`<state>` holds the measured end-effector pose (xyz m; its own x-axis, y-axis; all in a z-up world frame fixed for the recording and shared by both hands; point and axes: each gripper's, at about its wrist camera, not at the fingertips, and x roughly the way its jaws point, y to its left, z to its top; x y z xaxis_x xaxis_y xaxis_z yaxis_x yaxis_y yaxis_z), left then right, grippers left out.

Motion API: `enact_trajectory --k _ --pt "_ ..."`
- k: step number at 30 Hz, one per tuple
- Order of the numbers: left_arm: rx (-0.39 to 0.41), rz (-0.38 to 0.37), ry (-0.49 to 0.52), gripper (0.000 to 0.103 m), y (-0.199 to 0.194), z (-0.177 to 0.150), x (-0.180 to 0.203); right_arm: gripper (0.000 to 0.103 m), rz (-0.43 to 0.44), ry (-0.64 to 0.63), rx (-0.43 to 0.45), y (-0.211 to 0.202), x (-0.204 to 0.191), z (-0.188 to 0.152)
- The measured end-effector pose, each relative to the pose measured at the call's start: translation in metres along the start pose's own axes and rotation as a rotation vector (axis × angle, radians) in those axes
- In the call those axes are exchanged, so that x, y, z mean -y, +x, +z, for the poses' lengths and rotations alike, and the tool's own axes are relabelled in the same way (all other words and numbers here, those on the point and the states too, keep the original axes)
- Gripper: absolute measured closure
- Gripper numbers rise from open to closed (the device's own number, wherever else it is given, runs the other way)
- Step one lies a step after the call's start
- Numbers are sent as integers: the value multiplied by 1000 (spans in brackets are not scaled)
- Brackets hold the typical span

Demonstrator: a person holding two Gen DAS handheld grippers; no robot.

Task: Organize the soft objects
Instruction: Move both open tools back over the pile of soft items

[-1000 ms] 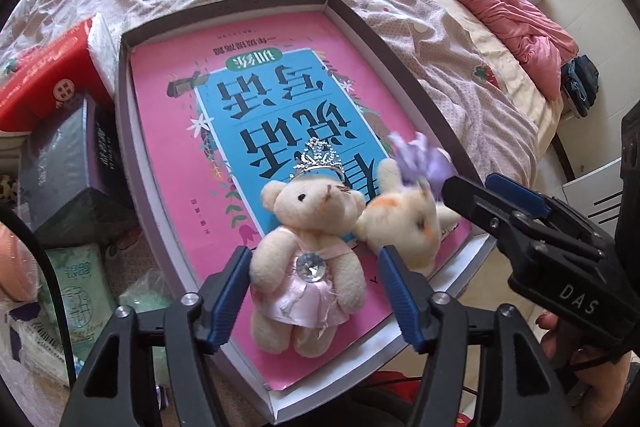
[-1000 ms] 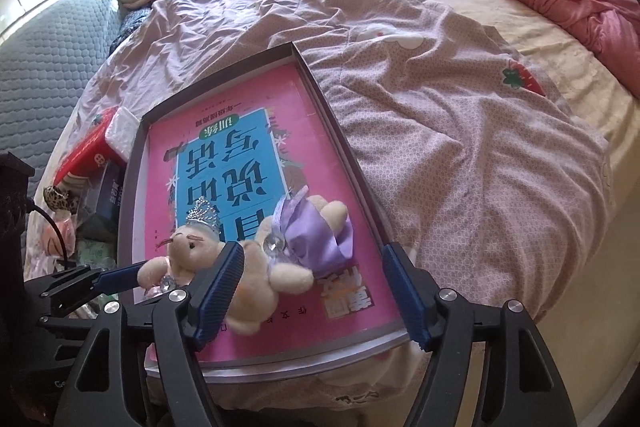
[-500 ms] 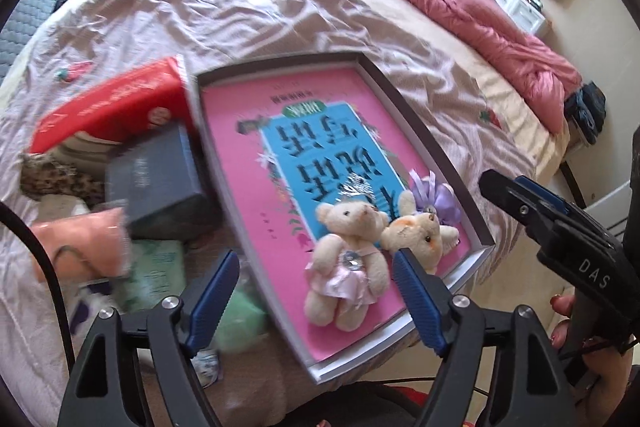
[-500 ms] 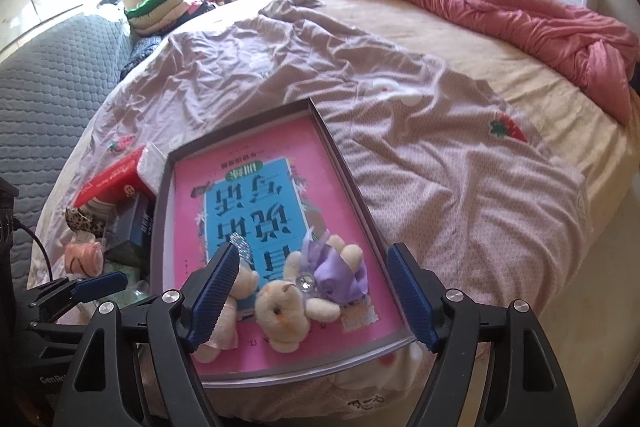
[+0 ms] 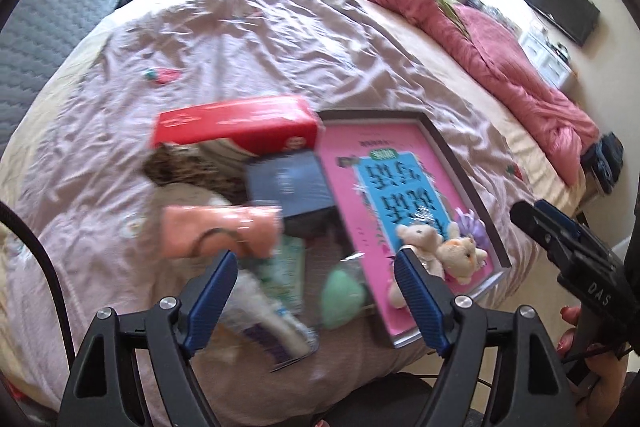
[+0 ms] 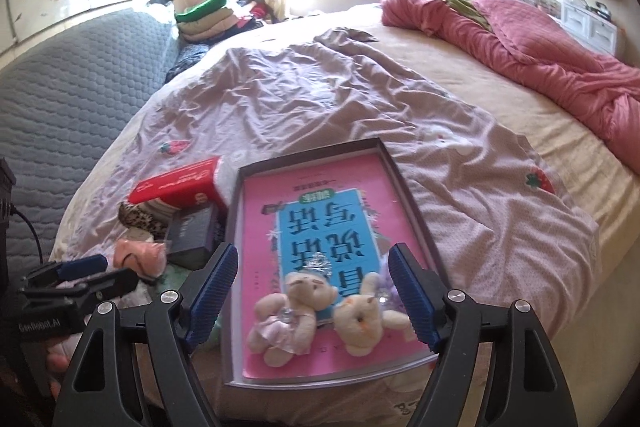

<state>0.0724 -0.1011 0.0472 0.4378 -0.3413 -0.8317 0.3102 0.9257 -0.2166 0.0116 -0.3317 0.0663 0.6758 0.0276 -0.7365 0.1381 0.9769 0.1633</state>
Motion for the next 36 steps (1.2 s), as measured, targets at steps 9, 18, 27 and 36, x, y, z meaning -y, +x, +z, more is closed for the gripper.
enact_trajectory --k 9,18,27,36 --pt "2 54 -119 23 -19 -22 -66 24 66 -166 -38 10 -58 -15" --pt "-61 88 -157 23 -9 -55 -94 24 100 -330 -107 28 -101 -43" --pt "-133 96 -184 23 14 -76 -109 24 156 -459 -182 51 -148 -77" --pt "-174 64 -190 23 33 -74 -114 24 131 -539 -222 84 -178 -95"
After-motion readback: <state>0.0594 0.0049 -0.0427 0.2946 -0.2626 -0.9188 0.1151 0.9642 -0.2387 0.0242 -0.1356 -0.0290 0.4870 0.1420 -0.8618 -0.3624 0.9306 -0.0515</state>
